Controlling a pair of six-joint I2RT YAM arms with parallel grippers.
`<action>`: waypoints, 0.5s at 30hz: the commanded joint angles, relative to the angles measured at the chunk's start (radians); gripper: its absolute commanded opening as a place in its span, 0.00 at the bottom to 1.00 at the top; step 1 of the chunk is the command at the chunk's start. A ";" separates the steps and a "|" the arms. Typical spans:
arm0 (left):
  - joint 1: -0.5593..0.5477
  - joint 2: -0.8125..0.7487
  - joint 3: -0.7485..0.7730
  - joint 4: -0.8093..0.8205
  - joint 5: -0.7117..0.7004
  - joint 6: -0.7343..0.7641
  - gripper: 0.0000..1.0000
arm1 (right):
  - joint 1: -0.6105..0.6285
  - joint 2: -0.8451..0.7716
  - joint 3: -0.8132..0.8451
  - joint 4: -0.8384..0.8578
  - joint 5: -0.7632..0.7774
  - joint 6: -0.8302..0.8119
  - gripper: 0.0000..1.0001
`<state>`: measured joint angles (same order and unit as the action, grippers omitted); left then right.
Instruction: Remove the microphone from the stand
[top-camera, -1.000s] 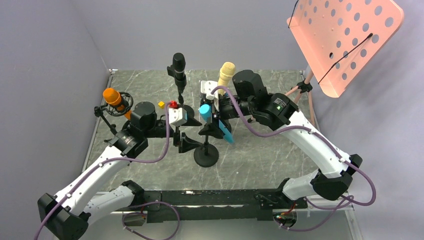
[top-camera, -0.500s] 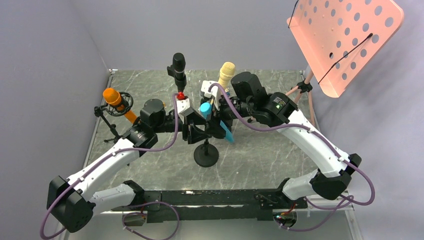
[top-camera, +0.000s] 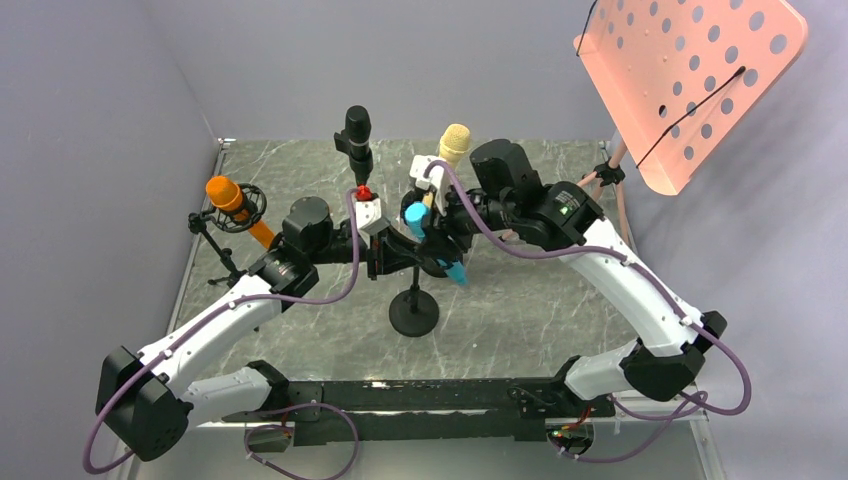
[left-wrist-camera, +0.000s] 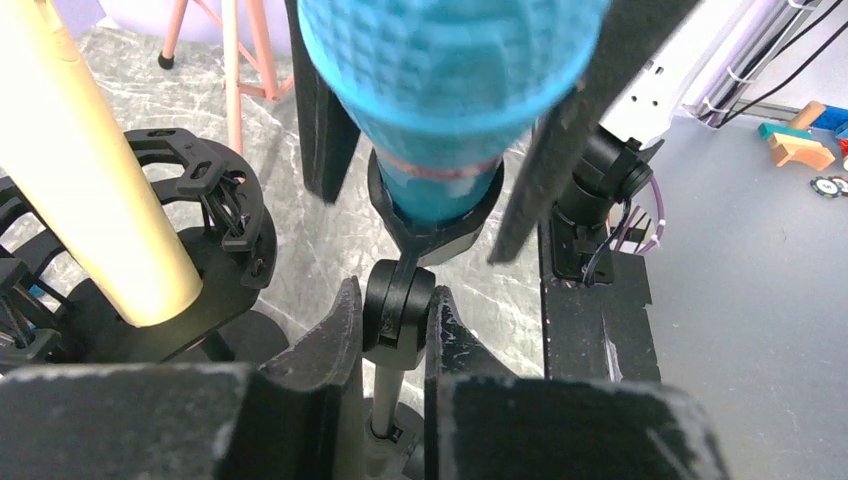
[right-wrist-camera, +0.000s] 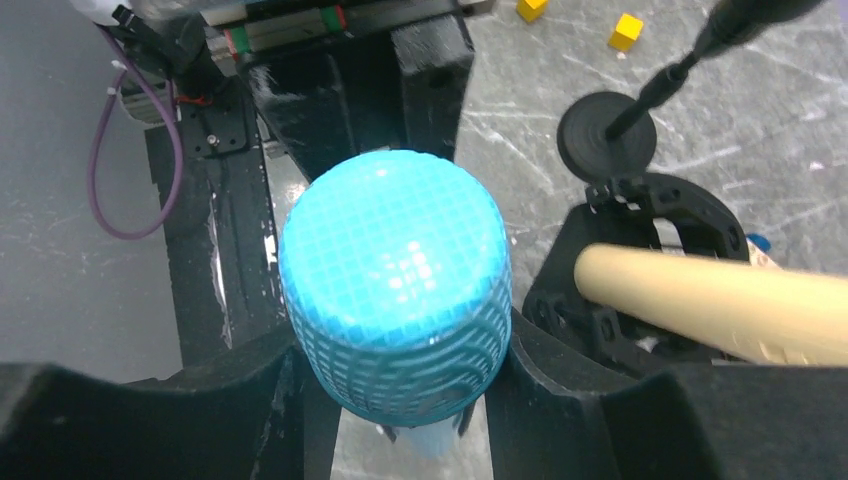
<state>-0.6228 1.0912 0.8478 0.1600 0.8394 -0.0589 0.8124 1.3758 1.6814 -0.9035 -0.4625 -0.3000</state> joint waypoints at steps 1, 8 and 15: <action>-0.004 -0.010 -0.008 -0.026 0.023 0.006 0.00 | -0.088 -0.045 0.158 -0.068 0.034 -0.014 0.00; -0.005 -0.005 -0.012 -0.090 0.017 0.074 0.00 | -0.204 0.010 0.575 -0.206 0.060 -0.039 0.00; -0.005 -0.010 -0.010 -0.125 0.021 0.079 0.00 | -0.288 -0.130 0.459 -0.251 0.093 -0.081 0.00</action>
<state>-0.6254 1.0836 0.8474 0.1417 0.8177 0.0063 0.5526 1.3331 2.2360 -1.1366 -0.4191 -0.3393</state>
